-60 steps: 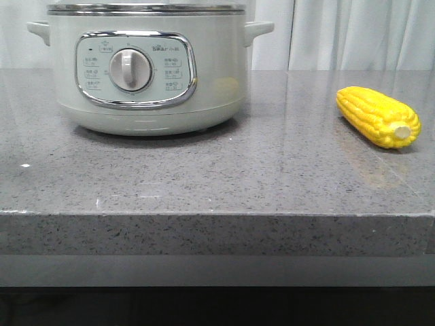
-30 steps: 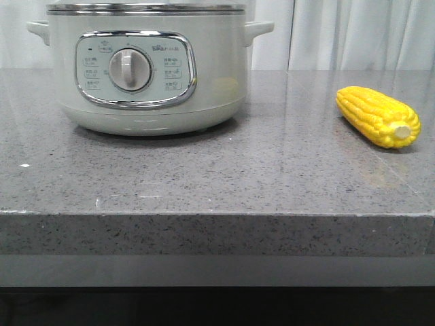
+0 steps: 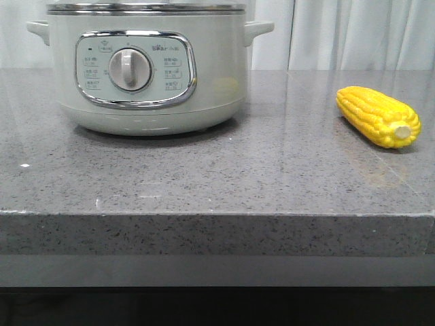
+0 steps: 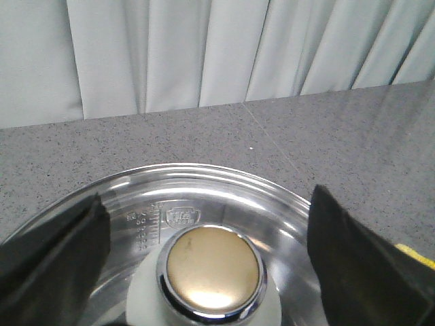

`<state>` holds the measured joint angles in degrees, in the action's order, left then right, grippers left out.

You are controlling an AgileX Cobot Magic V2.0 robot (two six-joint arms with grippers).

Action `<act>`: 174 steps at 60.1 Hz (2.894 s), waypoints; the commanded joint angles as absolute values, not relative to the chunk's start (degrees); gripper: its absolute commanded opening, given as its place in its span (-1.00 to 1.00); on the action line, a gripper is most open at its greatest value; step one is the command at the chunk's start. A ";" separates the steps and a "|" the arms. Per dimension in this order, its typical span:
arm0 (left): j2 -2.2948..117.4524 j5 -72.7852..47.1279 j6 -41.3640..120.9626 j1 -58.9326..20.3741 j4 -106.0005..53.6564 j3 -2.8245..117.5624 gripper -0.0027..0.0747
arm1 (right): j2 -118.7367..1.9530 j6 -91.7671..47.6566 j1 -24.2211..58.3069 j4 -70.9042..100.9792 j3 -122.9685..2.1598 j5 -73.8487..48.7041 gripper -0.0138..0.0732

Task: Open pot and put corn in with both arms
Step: 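Grasp the glass lid knob with the left gripper, then lift the glass lid off the pot with the left gripper, then lower the right gripper onto the yellow corn cob and grasp it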

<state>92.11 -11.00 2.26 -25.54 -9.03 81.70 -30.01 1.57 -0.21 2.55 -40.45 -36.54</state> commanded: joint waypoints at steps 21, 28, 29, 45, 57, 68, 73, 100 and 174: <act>93.64 -3.07 2.23 -25.79 -9.73 84.03 0.58 | -30.60 1.28 -0.53 1.91 -42.21 -33.03 0.66; 93.79 -3.18 2.23 -25.79 -9.73 84.03 0.47 | -30.60 1.28 -0.53 1.91 -42.21 -33.03 0.66; 93.79 -3.36 2.23 -25.79 -9.73 84.03 0.44 | -30.60 1.28 -0.53 1.91 -42.21 -33.03 0.66; 93.79 -4.85 2.23 -25.79 -9.73 84.03 -0.15 | -30.60 1.28 -0.53 1.91 -42.21 -33.03 0.66; 93.43 -4.34 2.23 -25.79 -9.73 84.03 -0.38 | -30.60 1.28 -0.53 1.91 -42.21 -33.03 0.66; 92.03 -5.83 2.23 -25.91 -9.73 87.89 -0.45 | -30.60 1.28 -0.53 1.91 -42.21 -33.03 0.66; 90.77 -6.40 2.23 -25.91 -9.73 90.15 -0.45 | -30.60 1.28 -0.53 1.91 -42.21 -33.03 0.66; 76.27 -20.60 2.23 -25.51 -6.30 95.65 -0.45 | -30.60 1.28 -0.53 1.91 -42.21 -33.03 0.66; 27.89 -28.42 2.13 -22.25 -7.77 50.78 -0.45 | -66.01 1.07 5.49 8.52 -62.68 -46.75 0.66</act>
<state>27.79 -36.56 2.26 -22.33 -6.71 48.65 -63.30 1.48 5.35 7.43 -58.61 -48.87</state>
